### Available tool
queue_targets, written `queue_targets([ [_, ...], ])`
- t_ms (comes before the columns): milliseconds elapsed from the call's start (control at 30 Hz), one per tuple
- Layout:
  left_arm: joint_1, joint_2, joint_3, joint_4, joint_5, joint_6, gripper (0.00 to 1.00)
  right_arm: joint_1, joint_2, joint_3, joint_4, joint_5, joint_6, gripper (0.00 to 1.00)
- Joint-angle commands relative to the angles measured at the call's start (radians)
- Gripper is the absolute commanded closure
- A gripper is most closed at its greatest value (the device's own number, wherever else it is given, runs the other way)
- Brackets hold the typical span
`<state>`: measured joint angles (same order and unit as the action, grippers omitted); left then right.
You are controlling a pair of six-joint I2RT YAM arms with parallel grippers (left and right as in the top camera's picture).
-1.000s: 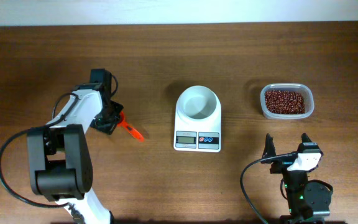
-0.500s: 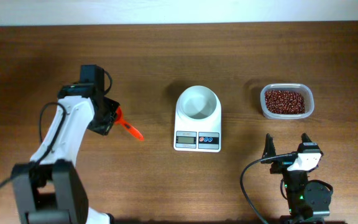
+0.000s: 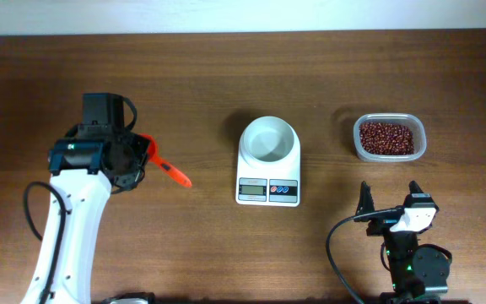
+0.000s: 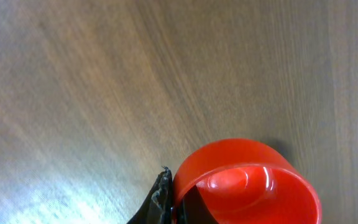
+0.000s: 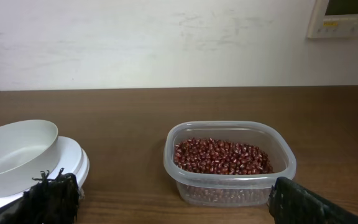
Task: Scoop and weigh 50g on scale
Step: 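Lower the left gripper and grasp the red scoop by its cup rim, then bring the right gripper to the scoop handle held by the left gripper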
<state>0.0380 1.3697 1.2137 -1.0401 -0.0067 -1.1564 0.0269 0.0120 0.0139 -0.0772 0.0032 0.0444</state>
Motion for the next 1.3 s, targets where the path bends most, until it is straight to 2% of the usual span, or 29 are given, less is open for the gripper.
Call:
queue_targets([
  [0, 0.004, -0.040, 0.001, -0.033, 0.004, -0.063, 1.00, 0.006, -0.008, -0.008, -0.002, 0.002, -0.008, 0.01],
  [267, -0.034, -0.072, 0.001, -0.057, 0.019, -0.064, 1.00, 0.006, -0.008, -0.008, -0.002, 0.002, -0.008, 0.01],
  [500, -0.118, -0.075, 0.001, -0.061, 0.018, -0.131, 1.00, 0.006, -0.008, -0.008, -0.002, 0.002, -0.008, 0.01],
  [667, -0.165, -0.109, 0.003, -0.116, 0.009, -0.203, 1.00, 0.006, -0.008, -0.008, -0.002, 0.002, -0.008, 0.01],
  [900, -0.167, -0.169, 0.003, -0.147, -0.073, -0.208, 1.00, 0.006, -0.008, -0.008, -0.002, 0.002, -0.008, 0.01],
  [1267, -0.167, -0.168, 0.003, -0.115, -0.080, -0.231, 1.00, 0.006, -0.008, -0.008, -0.002, 0.002, -0.008, 0.01],
])
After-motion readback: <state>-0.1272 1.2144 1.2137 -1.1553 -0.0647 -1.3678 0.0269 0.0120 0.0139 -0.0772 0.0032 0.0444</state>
